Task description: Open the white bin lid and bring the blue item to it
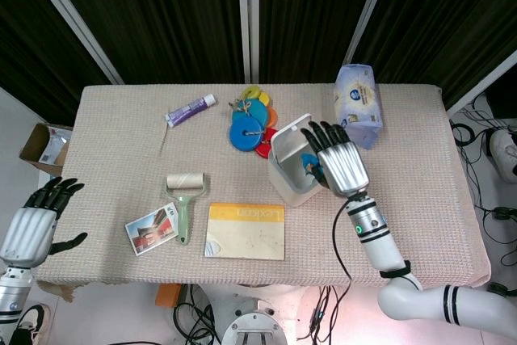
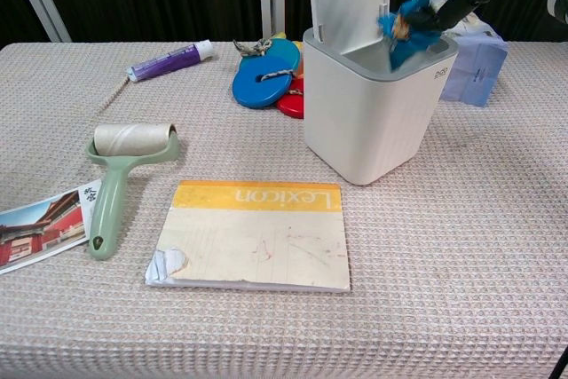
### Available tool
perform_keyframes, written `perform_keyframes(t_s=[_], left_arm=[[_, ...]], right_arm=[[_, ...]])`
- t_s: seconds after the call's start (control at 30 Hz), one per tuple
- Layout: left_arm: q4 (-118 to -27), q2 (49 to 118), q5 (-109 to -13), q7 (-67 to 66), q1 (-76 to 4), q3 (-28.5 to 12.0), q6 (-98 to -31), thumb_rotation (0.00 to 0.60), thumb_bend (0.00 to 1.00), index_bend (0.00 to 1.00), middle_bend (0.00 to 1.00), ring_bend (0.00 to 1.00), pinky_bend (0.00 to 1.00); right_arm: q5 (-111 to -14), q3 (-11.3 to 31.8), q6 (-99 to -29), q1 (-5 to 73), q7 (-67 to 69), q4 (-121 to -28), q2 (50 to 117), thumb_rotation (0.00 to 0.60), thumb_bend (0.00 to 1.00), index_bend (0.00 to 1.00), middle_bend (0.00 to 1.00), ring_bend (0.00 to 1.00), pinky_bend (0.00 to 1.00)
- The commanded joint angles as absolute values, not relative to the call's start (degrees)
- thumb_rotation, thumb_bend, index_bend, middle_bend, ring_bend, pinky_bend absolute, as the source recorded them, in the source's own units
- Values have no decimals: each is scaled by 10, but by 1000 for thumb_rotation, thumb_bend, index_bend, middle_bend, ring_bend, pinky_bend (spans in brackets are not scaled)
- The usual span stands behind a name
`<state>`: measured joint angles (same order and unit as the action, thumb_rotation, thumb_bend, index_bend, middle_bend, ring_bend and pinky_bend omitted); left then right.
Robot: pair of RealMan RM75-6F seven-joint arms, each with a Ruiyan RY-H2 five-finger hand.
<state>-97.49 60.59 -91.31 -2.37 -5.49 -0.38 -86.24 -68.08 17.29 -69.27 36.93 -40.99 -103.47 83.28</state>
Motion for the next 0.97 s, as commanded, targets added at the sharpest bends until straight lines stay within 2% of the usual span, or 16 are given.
perform_keyframes(t_s=[0.03,0.2,0.27,0.43,0.53,0.67,0.8,0.97], left_arm=[[-975,606,-912,-24,-55,-4,-861,600,29,183,137,85,226],[-976,607,-914,-27,-56,-3,-861,600,29,183,137,85,226],[-977,606,-915,-27,-54,-3,-864,600,29,183,137,85,226],[-980,605,-917,-25,-52,-4,-871,600,29,183,137,85,226],[-981,605,-921,-26,-52,-3,-873,600,28,183,137,85,226],[-981,605,-908,-28,-52,-7,-869,600,29,183,138,85,226],[-979,608,-905,-33,-55,-9,-864,600,29,183,138,85,226],[-975,614,-907,-39,-54,-13,-873,600,28,182,138,85,226]], right_arm=[[-705,167,-703,370,-386,-1027,835,600,109,0,0,0,18],[-720,153,-721,356,-376,-1043,817,600,109,0,0,0,13],[-738,133,-740,335,-370,-1060,799,600,108,0,0,0,7],[-801,39,-828,237,-365,-1076,741,600,107,0,0,0,0],[-826,-21,-880,168,-314,-1042,723,600,106,0,0,0,0],[-846,-69,-923,98,-204,-980,715,600,107,0,0,0,0],[-860,-86,-963,50,-165,-923,714,600,108,0,0,0,0],[-871,-76,-984,27,-149,-897,711,600,114,0,0,0,0]])
